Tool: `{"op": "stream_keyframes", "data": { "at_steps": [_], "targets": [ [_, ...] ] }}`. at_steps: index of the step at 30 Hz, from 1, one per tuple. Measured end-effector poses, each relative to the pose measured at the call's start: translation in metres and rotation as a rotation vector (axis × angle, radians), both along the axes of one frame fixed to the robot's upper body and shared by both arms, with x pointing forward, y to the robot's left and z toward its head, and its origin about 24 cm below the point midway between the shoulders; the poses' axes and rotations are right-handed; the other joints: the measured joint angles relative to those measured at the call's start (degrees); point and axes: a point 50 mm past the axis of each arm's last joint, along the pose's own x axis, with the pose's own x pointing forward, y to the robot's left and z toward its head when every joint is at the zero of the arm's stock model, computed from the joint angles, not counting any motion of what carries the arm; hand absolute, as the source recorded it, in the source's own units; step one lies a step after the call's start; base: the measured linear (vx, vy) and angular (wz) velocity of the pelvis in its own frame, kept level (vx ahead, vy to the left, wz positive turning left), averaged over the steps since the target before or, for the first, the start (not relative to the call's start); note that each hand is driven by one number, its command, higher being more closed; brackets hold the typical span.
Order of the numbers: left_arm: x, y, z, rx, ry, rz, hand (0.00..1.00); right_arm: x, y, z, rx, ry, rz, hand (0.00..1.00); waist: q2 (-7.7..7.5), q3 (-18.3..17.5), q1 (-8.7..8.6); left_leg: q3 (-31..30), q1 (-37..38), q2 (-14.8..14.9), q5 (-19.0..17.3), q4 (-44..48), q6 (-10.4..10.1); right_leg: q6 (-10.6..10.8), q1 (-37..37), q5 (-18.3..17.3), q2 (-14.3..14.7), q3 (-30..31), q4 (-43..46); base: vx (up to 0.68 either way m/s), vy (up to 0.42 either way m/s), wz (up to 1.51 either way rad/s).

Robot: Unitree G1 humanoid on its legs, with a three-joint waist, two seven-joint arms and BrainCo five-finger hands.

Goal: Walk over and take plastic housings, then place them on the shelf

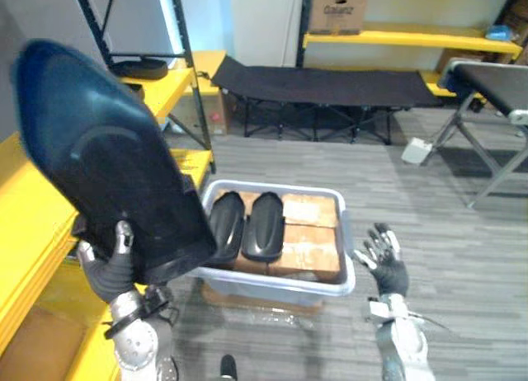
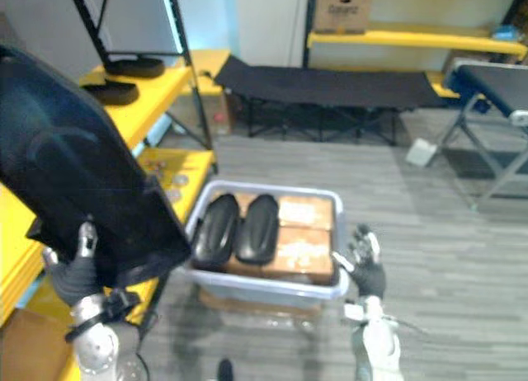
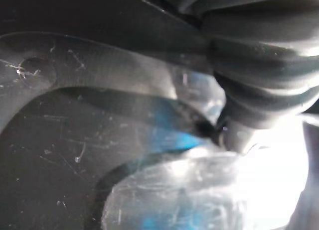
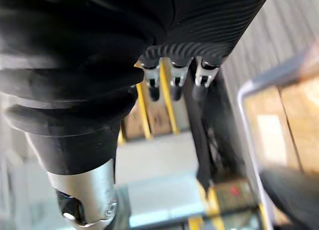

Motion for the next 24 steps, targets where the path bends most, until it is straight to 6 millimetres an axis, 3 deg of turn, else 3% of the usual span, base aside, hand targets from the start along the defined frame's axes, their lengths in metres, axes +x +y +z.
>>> {"op": "stream_keyframes", "data": {
  "at_steps": [7, 14, 21, 24],
  "targets": [
    [-0.030, 0.029, 0.004, 0.050, 0.023, 0.193, 1.00, 0.027, 0.039, 0.005, -0.047, -0.018, 0.155, 0.00, -0.28, 0.28, 5.86, -8.70, -1.62, -2.84, 1.11, 0.01, 0.80, 1.38, 4.33, -0.88, -0.82, -9.57, 0.40, 0.03, -0.002, 0.71],
    [-0.054, 0.044, 0.001, 0.060, 0.065, 0.253, 1.00, 0.043, 0.048, 0.020, -0.060, -0.067, 0.106, 0.00, -1.28, 1.20, 9.42, -13.53, -2.85, -4.71, 1.82, 0.01, 1.21, 1.36, 6.24, -3.13, -1.31, -14.77, 1.96, -0.02, 0.034, 0.47],
    [-0.063, 0.046, -0.005, 0.039, 0.090, 0.242, 1.00, 0.045, 0.050, 0.023, -0.081, -0.079, 0.124, 0.00, -1.78, 2.43, 10.21, -11.73, -1.44, -3.85, 1.74, 0.21, 1.33, 1.14, 6.20, -4.14, -1.16, -13.07, 3.62, -0.04, 0.014, -0.08],
    [-0.060, 0.043, -0.007, 0.028, 0.103, 0.217, 1.00, 0.045, 0.049, 0.020, -0.086, -0.058, 0.134, 0.00, -1.48, 3.19, 9.31, -11.47, -1.52, -3.67, 1.93, 0.32, 1.88, 1.53, 7.94, -4.41, -0.59, -15.35, 3.56, -0.03, -0.006, 0.35]
  ]
}}
